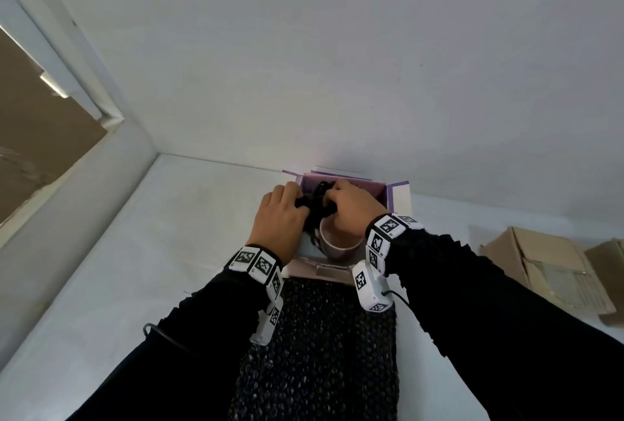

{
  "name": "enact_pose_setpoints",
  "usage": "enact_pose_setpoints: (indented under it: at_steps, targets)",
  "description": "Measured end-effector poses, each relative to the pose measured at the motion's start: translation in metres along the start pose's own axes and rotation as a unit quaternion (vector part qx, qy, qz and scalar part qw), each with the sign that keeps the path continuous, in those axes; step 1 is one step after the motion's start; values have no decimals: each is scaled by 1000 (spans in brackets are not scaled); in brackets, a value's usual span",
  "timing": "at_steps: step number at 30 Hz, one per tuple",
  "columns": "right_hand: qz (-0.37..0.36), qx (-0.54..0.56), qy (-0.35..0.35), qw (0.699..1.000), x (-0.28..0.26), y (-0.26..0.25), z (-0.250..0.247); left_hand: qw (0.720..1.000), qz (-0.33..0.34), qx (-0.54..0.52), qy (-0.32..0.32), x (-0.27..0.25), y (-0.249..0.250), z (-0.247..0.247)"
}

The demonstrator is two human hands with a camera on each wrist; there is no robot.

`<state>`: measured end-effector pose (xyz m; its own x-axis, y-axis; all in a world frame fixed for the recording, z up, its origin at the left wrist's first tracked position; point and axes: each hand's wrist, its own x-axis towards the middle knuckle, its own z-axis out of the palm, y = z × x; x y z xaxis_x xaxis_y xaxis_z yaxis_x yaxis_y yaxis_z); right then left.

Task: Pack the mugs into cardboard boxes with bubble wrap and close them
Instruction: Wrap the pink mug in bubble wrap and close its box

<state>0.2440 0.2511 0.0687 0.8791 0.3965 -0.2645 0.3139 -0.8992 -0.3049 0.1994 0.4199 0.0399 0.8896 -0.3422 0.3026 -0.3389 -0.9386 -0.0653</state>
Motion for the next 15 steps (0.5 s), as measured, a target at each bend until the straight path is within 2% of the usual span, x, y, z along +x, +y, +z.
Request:
enact_pose_setpoints:
  at_steps: [6,10,12,15]
  targets:
    - [6,-22,-55,998,1,3,11,996,38,72,-34,2,5,2]
    - [5,-52,-7,999,-2,10,17,996,10,88,-24,2,10,-9]
    - [10,-60,14,998,-4,11,15,995,13,90,-45,2,12,-11]
    - [17,-58,-2,998,-7,12,10,992,25,89,-83,2,13,-11]
